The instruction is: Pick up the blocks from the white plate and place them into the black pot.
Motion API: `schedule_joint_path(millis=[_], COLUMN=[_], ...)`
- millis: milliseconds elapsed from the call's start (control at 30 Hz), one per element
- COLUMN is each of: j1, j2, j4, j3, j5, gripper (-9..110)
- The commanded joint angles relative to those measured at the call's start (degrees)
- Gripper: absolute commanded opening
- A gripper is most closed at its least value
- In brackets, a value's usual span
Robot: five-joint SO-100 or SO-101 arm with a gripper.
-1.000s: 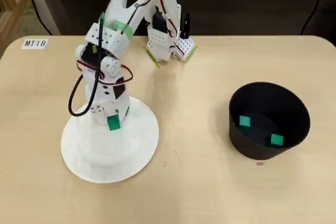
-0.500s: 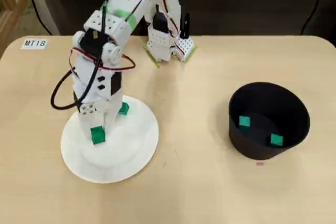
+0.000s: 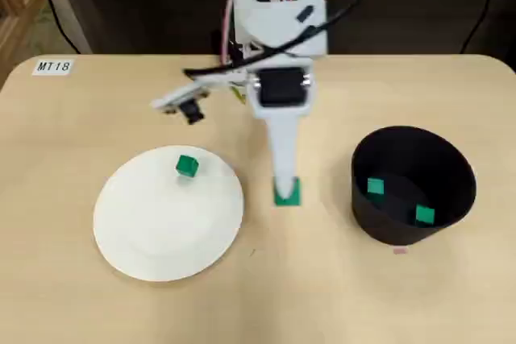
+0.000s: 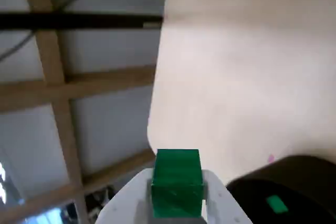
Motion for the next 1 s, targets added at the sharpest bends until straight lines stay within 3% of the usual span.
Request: schedule_joint_path(millis=[0,233,833,933,967], j1=[-8.26,-17.23,-18.98,-19.34,-19.34], j2=[2.64,3.87,10.02,10.81,11.34], j4=[-1.76,-7.21,-15.82,-15.38,-15.73], j3=[1.32,10.11,30.85,31.38,31.73], j5=[-0.18,1.67,2.81,1.05,0.97], gripper=[-2,-2,-2,26,29])
